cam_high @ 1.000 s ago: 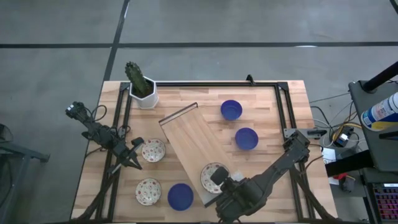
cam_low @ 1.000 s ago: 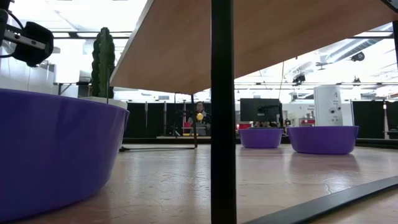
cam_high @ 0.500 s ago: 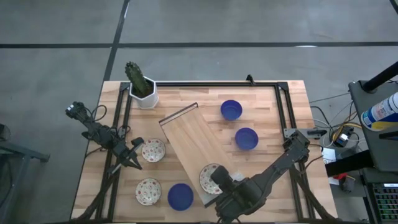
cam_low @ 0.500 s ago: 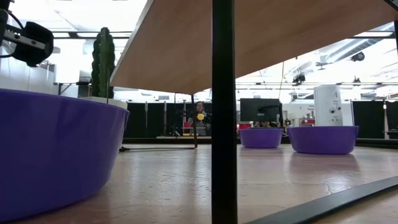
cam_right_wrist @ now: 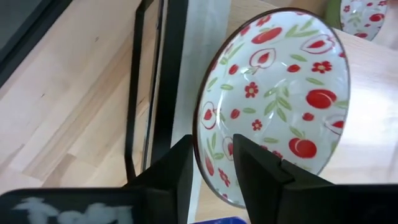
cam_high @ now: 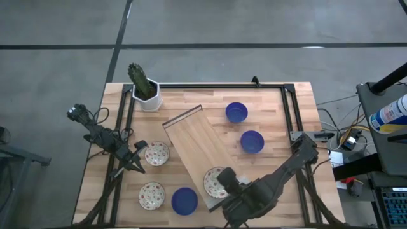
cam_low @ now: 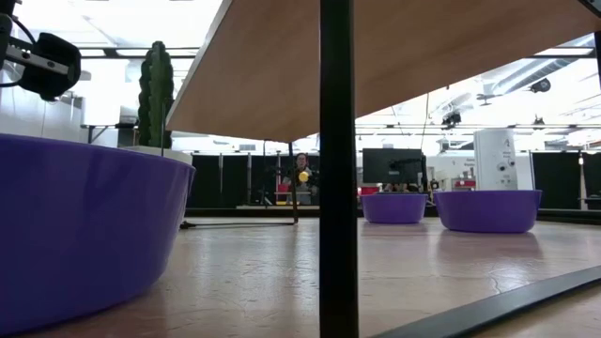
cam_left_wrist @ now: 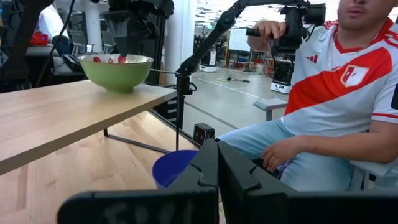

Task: Pick & Place Mini bowls
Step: Put the bottom right white patterned bowl on the shelf, then put the middle violet bowl on the shelf

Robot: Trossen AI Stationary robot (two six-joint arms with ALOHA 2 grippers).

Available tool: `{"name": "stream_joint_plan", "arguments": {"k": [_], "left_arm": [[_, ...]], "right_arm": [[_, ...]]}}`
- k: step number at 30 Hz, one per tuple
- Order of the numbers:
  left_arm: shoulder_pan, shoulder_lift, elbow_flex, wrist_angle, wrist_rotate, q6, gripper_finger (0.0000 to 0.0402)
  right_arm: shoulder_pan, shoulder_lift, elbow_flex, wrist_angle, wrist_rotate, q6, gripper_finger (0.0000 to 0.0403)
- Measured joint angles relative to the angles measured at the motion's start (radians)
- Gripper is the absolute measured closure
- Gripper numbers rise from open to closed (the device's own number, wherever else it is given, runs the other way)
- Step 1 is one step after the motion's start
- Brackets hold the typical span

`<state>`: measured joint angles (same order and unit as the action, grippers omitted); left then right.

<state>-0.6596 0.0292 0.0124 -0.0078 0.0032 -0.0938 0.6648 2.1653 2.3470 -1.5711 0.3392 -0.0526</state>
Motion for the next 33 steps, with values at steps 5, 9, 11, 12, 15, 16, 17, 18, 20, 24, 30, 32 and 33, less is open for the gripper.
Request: {"name": "stream_joint_plan", "arguments": {"k": [5, 9, 11, 12, 15, 16, 17, 18, 20, 24, 30, 32, 33], "left_arm": [[0.000, 0.000, 0.000, 0.000, 0.000, 0.000, 0.0402], [0.000, 0.000, 0.000, 0.000, 0.000, 0.000, 0.0402], [0.000, 0.000, 0.000, 0.000, 0.000, 0.000, 0.0402], [0.000, 0.000, 0.000, 0.000, 0.000, 0.000, 0.0402], [0.000, 0.000, 0.000, 0.000, 0.000, 0.000, 0.0402], [0.000, 0.000, 0.000, 0.000, 0.000, 0.000, 0.0402], [0.000, 0.000, 0.000, 0.000, 0.000, 0.000, 0.0402], [0.000, 0.000, 0.000, 0.000, 0.000, 0.000, 0.0402], [0.000, 0.000, 0.000, 0.000, 0.000, 0.000, 0.0402], [0.000, 0.000, 0.000, 0.000, 0.000, 0.000, 0.0402], [0.000, 0.000, 0.000, 0.000, 0.000, 0.000, 0.0402], [0.000, 0.000, 0.000, 0.000, 0.000, 0.000, 0.0402], [0.000, 0.000, 0.000, 0.000, 0.000, 0.000, 0.0402]], "right_arm": [[0.000, -0.020, 0.000, 0.000, 0.000, 0.016, 0.0292], [0.000, -0.032, 0.000, 0.000, 0.000, 0.032, 0.0289], [0.000, -0.037, 0.000, 0.000, -0.001, 0.045, 0.0289], [0.000, -0.038, 0.000, 0.000, -0.002, 0.048, 0.0289], [0.000, -0.038, 0.000, 0.000, -0.004, 0.053, 0.0291], [0.000, -0.039, 0.000, 0.000, -0.004, 0.054, 0.0292], [0.000, -0.043, 0.000, 0.000, -0.005, 0.058, 0.0294], [0.000, -0.045, 0.000, 0.001, -0.006, 0.070, 0.0294], [0.000, -0.056, 0.000, 0.000, -0.006, 0.100, 0.0297], [0.001, -0.082, 0.000, 0.000, 0.001, 0.171, 0.0303], [0.000, -0.146, -0.001, 0.000, 0.025, 0.271, 0.0314], [0.000, -0.167, -0.006, 0.000, 0.029, 0.292, 0.0319], [0.000, -0.177, -0.008, 0.000, 0.031, 0.300, 0.0321]]}}
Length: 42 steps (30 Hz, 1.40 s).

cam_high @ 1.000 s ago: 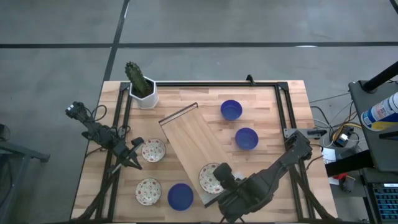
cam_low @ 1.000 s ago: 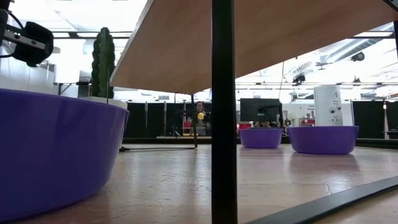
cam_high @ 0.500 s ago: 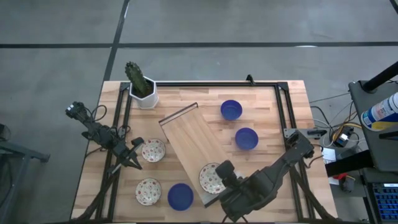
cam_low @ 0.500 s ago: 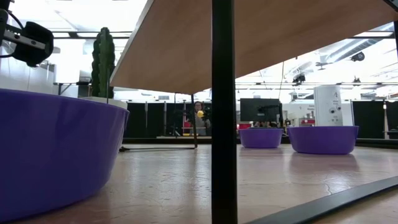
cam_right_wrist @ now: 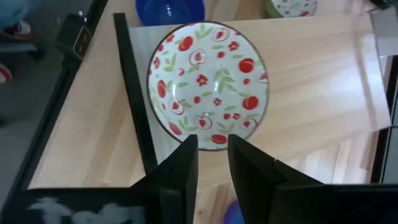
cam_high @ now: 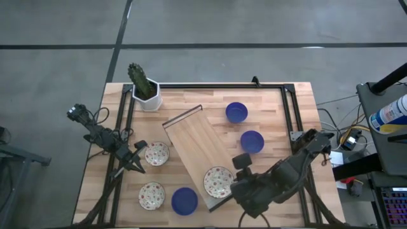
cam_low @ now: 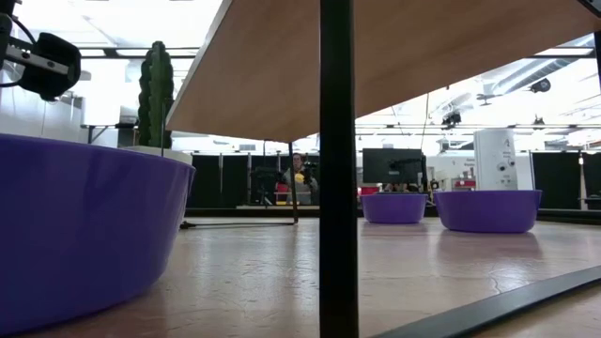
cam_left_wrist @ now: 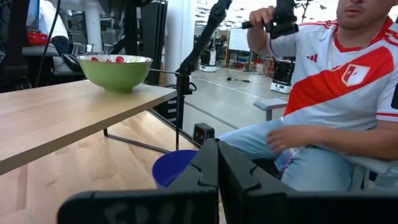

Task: Pick & Place Mini bowls
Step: Put the middle violet bowl on the shelf

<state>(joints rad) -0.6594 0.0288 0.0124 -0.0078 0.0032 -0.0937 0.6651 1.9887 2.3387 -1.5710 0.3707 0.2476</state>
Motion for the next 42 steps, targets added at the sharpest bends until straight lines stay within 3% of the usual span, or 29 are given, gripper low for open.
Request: {"name": "stream_joint_plan", "arguments": {"k": [7, 21, 34, 42], "left_arm": [[0.000, 0.000, 0.000, 0.000, 0.000, 0.000, 0.0402], [0.000, 0.000, 0.000, 0.000, 0.000, 0.000, 0.0402], [0.000, 0.000, 0.000, 0.000, 0.000, 0.000, 0.0402], [0.000, 0.001, 0.000, 0.000, 0.000, 0.000, 0.0402]], "right_arm": [[0.000, -0.136, -0.130, 0.000, 0.079, 0.075, 0.0330], [-0.040, -0.473, -0.692, 0.052, 0.116, 0.221, 0.0324], [-0.135, -0.558, -1.057, 0.201, 0.066, 0.189, 0.0236], [-0.150, -0.610, -1.250, 0.377, 0.023, 0.146, 0.0231]]}}
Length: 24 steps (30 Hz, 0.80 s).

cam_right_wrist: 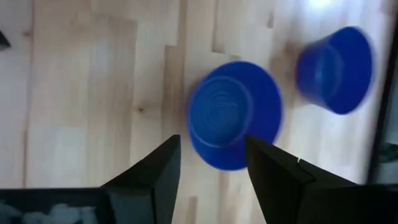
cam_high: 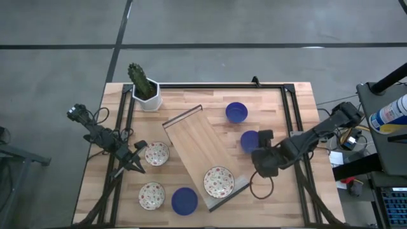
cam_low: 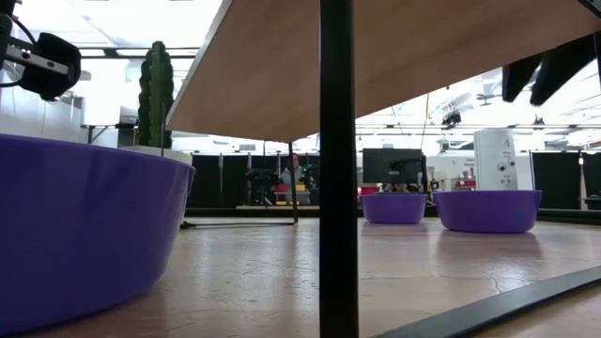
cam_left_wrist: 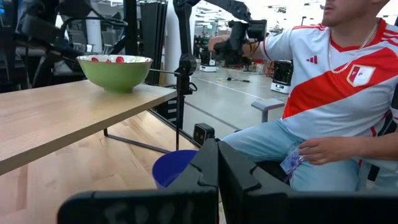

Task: Pick & Place Mini bowls
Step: Put the middle violet bowl on the shelf

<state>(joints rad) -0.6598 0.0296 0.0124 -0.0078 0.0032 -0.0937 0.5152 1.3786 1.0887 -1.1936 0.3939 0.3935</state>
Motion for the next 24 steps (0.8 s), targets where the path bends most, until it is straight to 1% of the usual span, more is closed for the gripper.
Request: {"name": "stream_joint_plan", "arguments": {"k": [5, 10, 17, 24], "left_arm": [[0.000, 0.000, 0.000, 0.000, 0.000, 0.000, 0.0402], [0.000, 0.000, 0.000, 0.000, 0.000, 0.000, 0.0402], [0.000, 0.000, 0.000, 0.000, 0.000, 0.000, 0.0402], [0.000, 0.000, 0.000, 0.000, 0.000, 0.000, 0.0402]], "right_arm": [[-0.026, -0.021, -0.089, 0.084, -0.019, -0.043, 0.0236], [-0.078, -0.030, -0.158, 0.169, -0.060, -0.112, 0.0237], [-0.148, -0.029, -0.216, 0.249, -0.105, -0.185, 0.0238], [-0.166, -0.029, -0.245, 0.280, -0.161, -0.187, 0.0246]]}}
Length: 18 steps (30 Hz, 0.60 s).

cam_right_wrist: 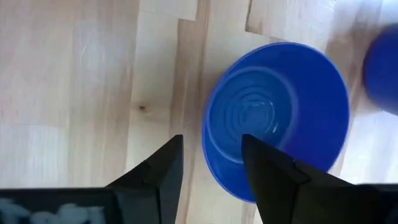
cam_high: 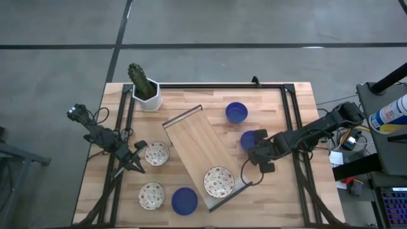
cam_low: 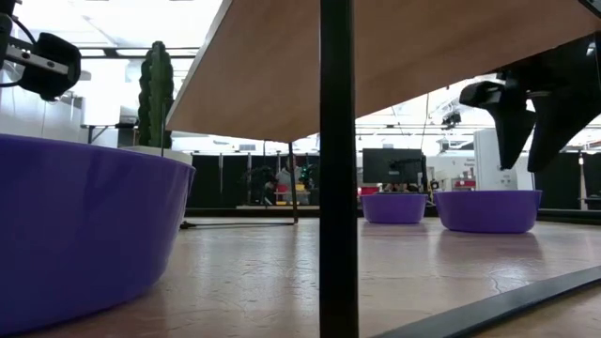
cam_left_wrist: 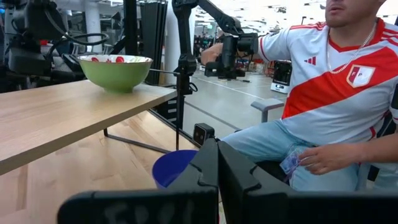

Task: Pick & Place Mini bowls
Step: Put the middle violet bowl on the shelf

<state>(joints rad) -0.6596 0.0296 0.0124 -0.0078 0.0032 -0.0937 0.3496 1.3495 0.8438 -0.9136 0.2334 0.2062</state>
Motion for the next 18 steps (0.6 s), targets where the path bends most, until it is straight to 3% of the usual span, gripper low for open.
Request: {"name": "stream_joint_plan", "arguments": {"k": [18], "left_arm": [[0.000, 0.001, 0.000, 0.000, 0.000, 0.000, 0.0402]], "right_arm": [[-0.005, 0.034, -0.089, 0.100, -0.007, 0.003, 0.0267]]}}
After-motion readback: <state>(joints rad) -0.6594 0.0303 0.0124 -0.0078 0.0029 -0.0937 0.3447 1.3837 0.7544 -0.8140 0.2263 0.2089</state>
